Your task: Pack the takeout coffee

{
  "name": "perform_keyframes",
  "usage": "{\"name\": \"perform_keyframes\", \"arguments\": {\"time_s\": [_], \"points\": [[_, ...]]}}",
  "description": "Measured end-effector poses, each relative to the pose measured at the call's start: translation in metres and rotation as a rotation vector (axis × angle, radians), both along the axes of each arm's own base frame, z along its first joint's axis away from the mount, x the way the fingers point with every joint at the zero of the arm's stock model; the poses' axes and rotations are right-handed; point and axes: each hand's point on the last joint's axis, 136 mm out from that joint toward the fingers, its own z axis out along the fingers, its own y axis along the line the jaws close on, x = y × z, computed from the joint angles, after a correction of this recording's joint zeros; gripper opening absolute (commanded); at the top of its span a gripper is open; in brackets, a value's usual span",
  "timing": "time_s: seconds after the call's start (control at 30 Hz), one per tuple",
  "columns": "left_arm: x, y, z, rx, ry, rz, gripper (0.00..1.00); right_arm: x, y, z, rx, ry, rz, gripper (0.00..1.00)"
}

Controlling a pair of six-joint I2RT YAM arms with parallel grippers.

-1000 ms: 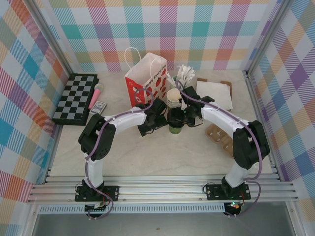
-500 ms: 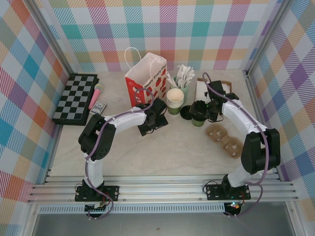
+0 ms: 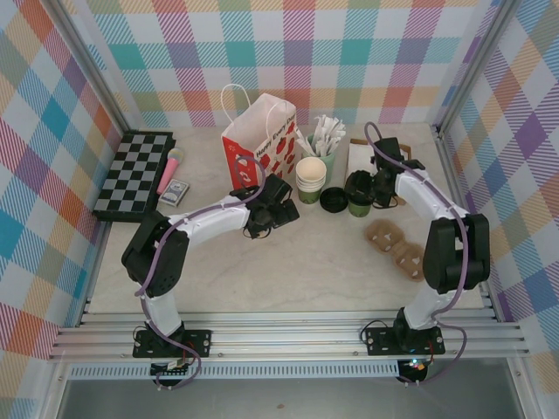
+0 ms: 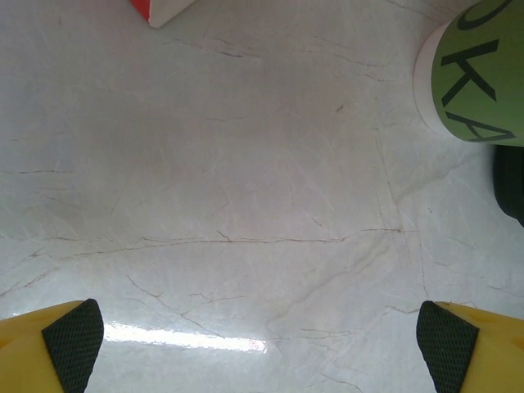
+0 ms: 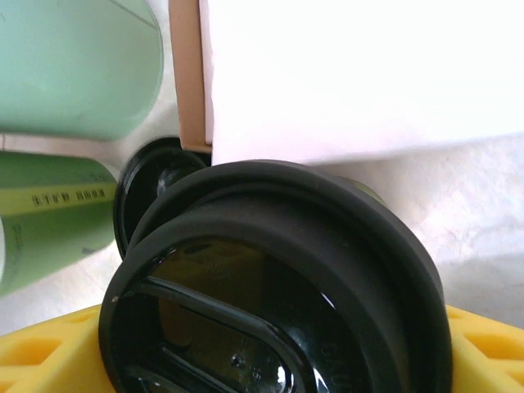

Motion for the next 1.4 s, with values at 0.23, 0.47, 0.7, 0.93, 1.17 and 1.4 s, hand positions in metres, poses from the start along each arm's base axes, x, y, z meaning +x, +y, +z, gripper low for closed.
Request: {"name": "perform_keyframes", "arguments": {"time_s": [0.23, 0.47, 0.7, 0.93, 1.17, 1.4], "points": [[0.001, 0.002, 0.000, 0.010, -0.007, 0.003, 1.00, 0.031, -0.004, 0.000, 0.022, -0.040, -0.039, 0.78], [0.001, 0.005, 0.000, 0.027, -0.012, 0.006, 1.00, 0.060, -0.007, 0.000, 0.036, -0.078, -0.061, 0.78], [-0.003, 0.012, 0.008, 0.033, -0.041, -0.006, 1.00, 0.083, -0.003, 0.000, 0.069, -0.107, -0.058, 0.79], [-0.003, 0.015, 0.020, 0.002, -0.090, -0.003, 1.00, 0.100, 0.005, 0.002, 0.105, -0.122, -0.046, 0.82], [-0.002, 0.015, 0.020, -0.016, -0.099, -0.007, 1.00, 0.107, 0.009, 0.002, 0.122, -0.110, -0.036, 0.87], [0.001, 0.013, 0.032, -0.032, -0.138, -0.040, 1.00, 0.105, 0.011, 0.003, 0.129, -0.091, -0.031, 0.89]]}}
